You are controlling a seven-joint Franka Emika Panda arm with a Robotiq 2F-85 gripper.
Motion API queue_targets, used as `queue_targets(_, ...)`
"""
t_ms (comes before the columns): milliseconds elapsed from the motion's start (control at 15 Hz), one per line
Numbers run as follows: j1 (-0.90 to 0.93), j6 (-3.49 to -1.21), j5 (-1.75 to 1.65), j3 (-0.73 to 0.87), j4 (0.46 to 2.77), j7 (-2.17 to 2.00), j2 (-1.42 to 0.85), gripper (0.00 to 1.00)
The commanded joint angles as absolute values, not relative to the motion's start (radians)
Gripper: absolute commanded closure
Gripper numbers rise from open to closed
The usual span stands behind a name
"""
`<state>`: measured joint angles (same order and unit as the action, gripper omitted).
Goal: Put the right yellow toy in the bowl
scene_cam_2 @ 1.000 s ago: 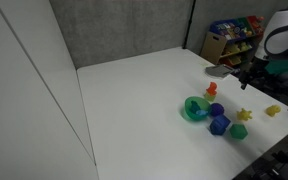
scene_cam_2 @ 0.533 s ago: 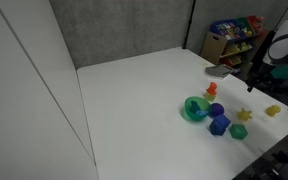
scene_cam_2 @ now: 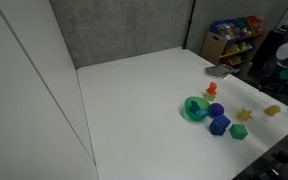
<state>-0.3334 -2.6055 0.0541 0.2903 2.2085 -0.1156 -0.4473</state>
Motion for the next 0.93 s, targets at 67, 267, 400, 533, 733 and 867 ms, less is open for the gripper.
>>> queue_targets(67,-0.371,-2.629,0.091,0.333,2.151,-0.161,-0.522,0.00)
queue_targets(267,-0.417,-2.680,0.132,0.320,2.138,-0.130,-0.567,0.00)
queue_targets(400,-0.448,-2.729,0.152,0.304,2.135,-0.103,-0.596,0.00)
queue_targets(533,-0.470,-2.772,0.163,0.292,2.130,-0.088,-0.629,0.00)
queue_targets(733,-0.484,-2.797,0.156,0.285,2.125,-0.080,-0.673,0.00)
queue_targets(867,-0.488,-2.813,0.154,0.280,2.122,-0.076,-0.698,0.00)
